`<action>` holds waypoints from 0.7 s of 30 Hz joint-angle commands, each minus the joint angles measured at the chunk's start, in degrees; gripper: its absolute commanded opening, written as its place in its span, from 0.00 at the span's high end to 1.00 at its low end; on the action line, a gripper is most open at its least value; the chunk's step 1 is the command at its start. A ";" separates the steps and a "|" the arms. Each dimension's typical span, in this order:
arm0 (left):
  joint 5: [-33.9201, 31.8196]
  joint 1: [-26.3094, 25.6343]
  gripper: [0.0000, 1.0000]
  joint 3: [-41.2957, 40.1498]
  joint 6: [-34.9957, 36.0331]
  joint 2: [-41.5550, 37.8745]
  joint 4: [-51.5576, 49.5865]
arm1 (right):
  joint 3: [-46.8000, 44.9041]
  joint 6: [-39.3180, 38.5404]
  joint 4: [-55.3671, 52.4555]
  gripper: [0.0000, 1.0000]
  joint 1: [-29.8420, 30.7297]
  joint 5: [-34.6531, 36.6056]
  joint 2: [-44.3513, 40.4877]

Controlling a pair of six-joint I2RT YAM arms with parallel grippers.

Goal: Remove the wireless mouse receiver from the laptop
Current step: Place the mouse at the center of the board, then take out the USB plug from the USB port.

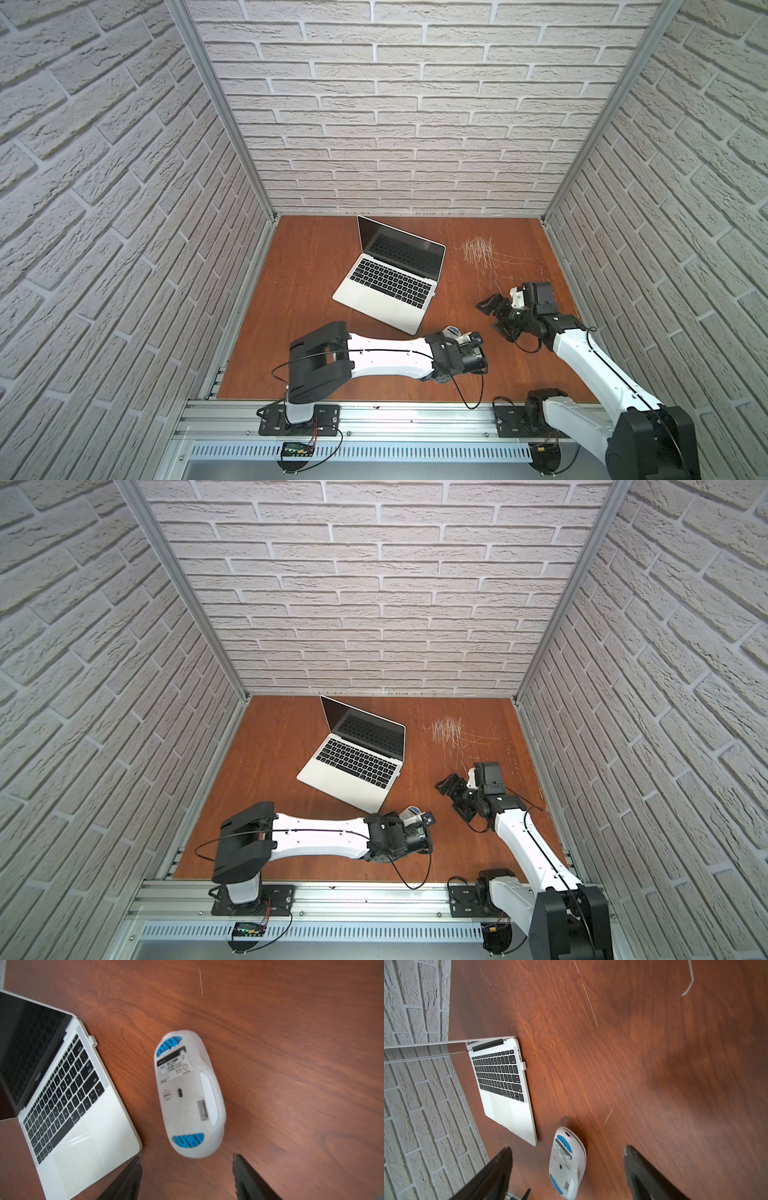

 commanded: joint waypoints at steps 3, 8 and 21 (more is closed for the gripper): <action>-1.27 0.55 0.26 -5.51 -4.78 -10.96 7.06 | 6.46 -9.59 -0.89 0.16 -0.37 -1.45 3.34; -0.65 6.98 0.27 -15.52 -16.95 -23.24 14.27 | 15.00 -21.83 -7.00 0.22 1.66 -0.32 10.53; 11.68 32.54 0.32 -44.61 -54.95 -48.68 17.53 | 38.88 -50.02 -18.49 0.30 20.46 19.20 38.00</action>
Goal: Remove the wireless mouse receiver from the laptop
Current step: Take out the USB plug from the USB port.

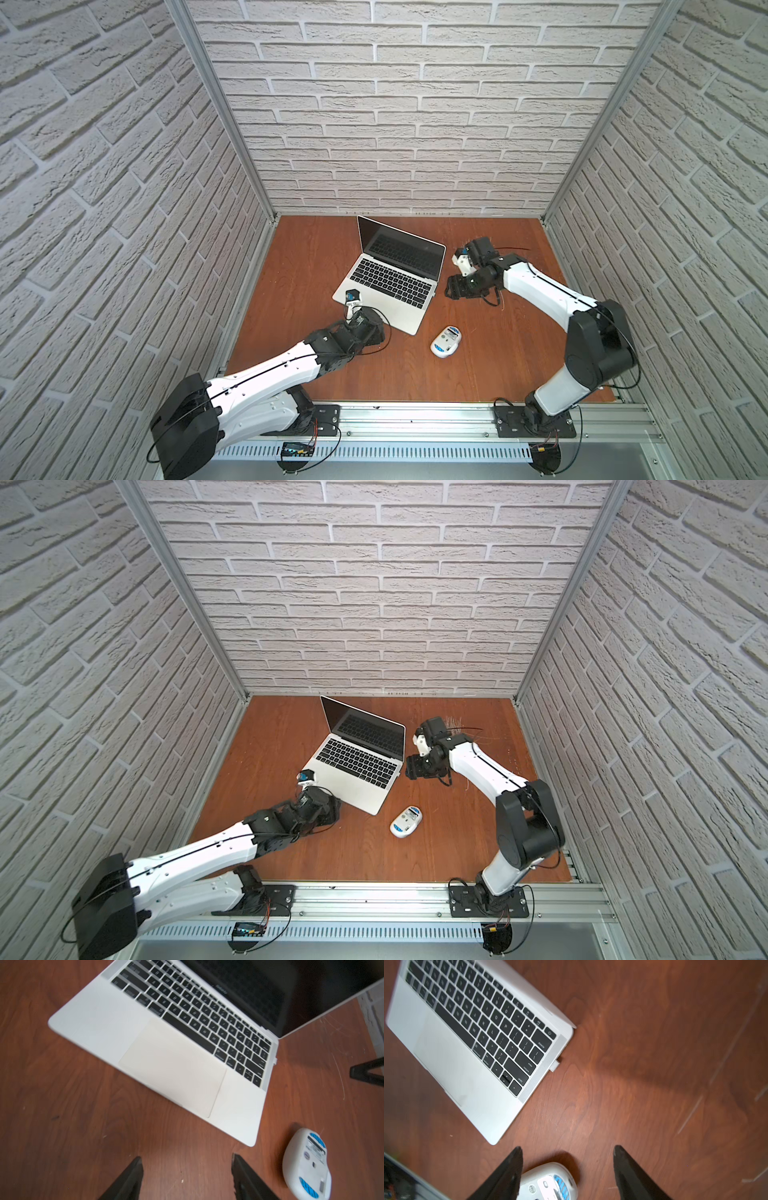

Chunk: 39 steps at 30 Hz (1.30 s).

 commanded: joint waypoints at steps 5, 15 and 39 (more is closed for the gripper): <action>3.55 4.14 0.34 -3.15 -16.25 -2.03 0.82 | 5.61 -22.64 -3.67 0.32 4.17 6.88 7.29; 3.87 6.41 0.37 3.27 -18.23 8.79 -0.11 | -1.03 -35.95 6.42 0.43 4.48 0.67 7.09; 2.61 9.96 0.40 10.58 -22.79 23.99 -0.72 | 10.32 -41.85 3.73 0.53 5.45 3.82 21.98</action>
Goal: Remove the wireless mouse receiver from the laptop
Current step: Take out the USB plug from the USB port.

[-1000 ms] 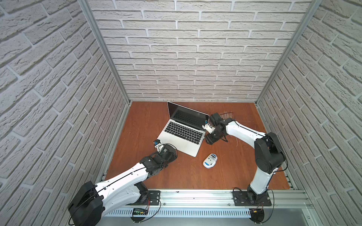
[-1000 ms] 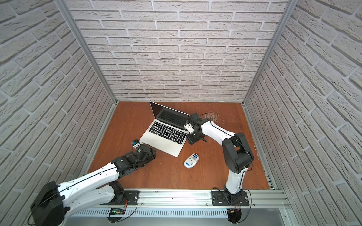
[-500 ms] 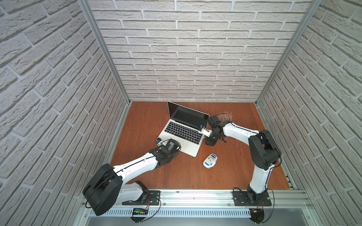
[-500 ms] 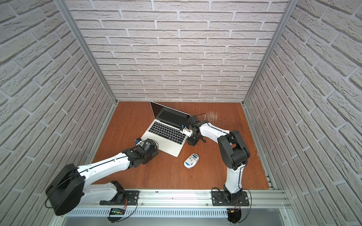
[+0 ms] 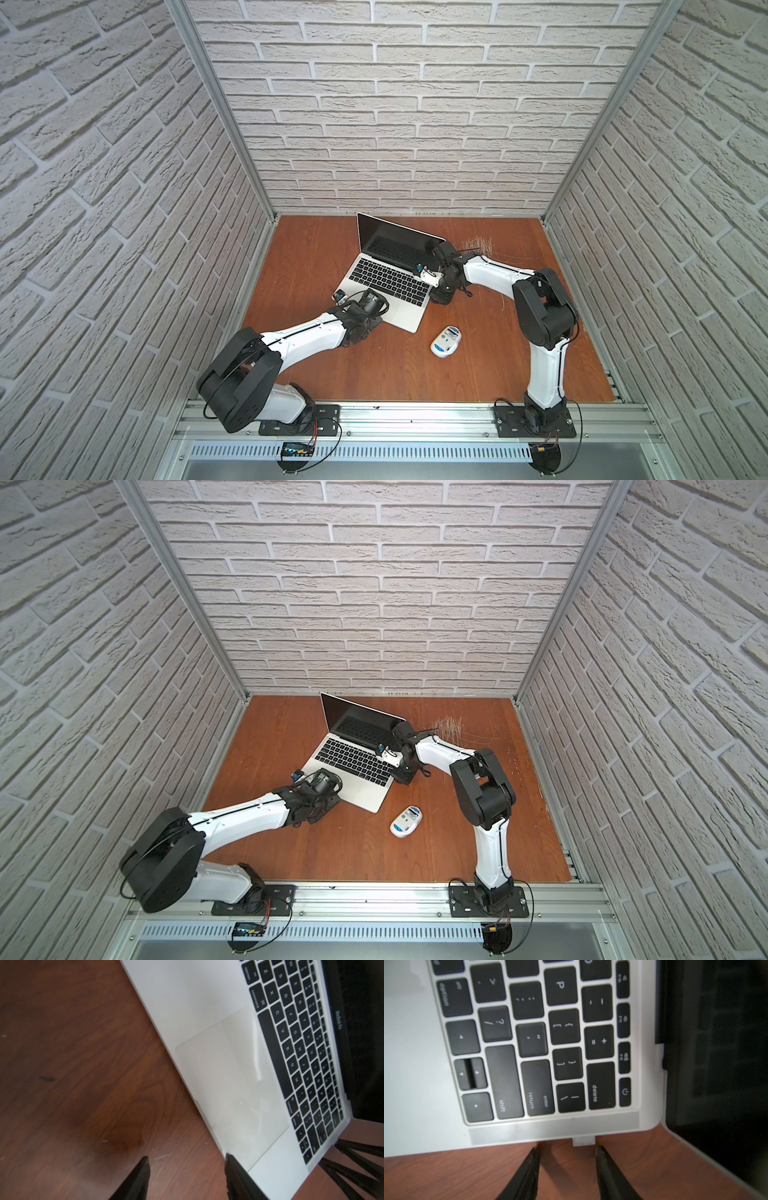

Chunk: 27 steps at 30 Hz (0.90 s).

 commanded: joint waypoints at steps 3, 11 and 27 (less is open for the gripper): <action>-2.00 1.34 0.41 2.34 -1.31 3.10 -1.19 | 0.93 -0.34 -0.50 0.54 0.59 0.37 3.25; -0.53 3.67 0.44 5.16 -1.22 10.31 -0.10 | 0.61 -0.48 -0.51 0.54 1.10 0.53 3.13; -4.65 9.92 0.42 5.65 2.88 9.05 -7.02 | 0.36 -0.49 -1.02 0.54 1.73 0.69 2.95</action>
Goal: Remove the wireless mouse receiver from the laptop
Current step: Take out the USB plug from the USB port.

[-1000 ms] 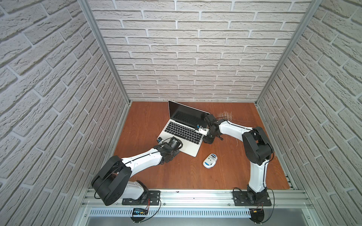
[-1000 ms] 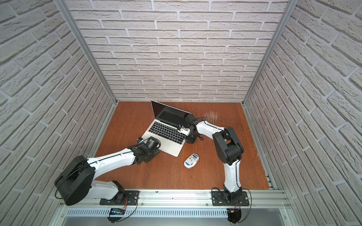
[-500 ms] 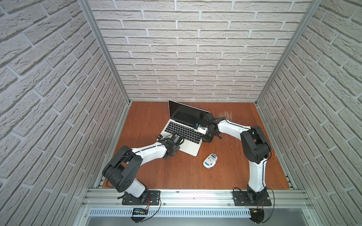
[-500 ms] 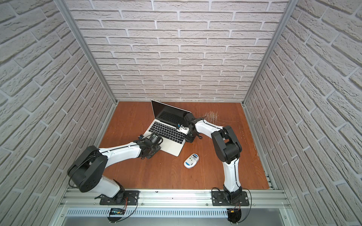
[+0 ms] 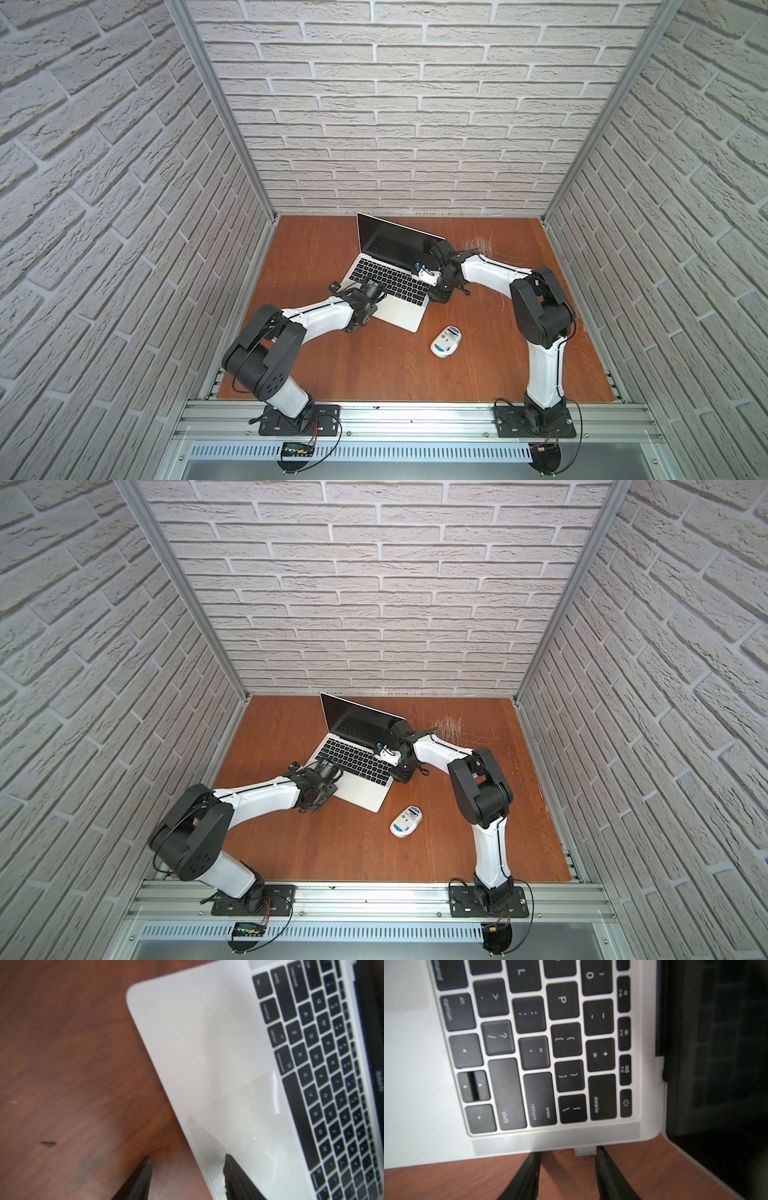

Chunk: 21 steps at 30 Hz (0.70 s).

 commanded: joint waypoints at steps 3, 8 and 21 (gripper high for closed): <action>-0.50 5.08 0.42 -0.80 3.61 -0.76 -5.48 | -0.71 -0.41 -0.87 0.54 1.35 0.47 2.17; 0.26 7.04 0.42 -0.73 5.07 0.91 -4.34 | -0.65 -0.50 -1.17 0.54 1.40 0.68 2.38; 2.57 7.65 0.43 3.91 6.82 9.41 -7.75 | -0.15 -0.52 -1.57 0.54 1.66 0.75 2.66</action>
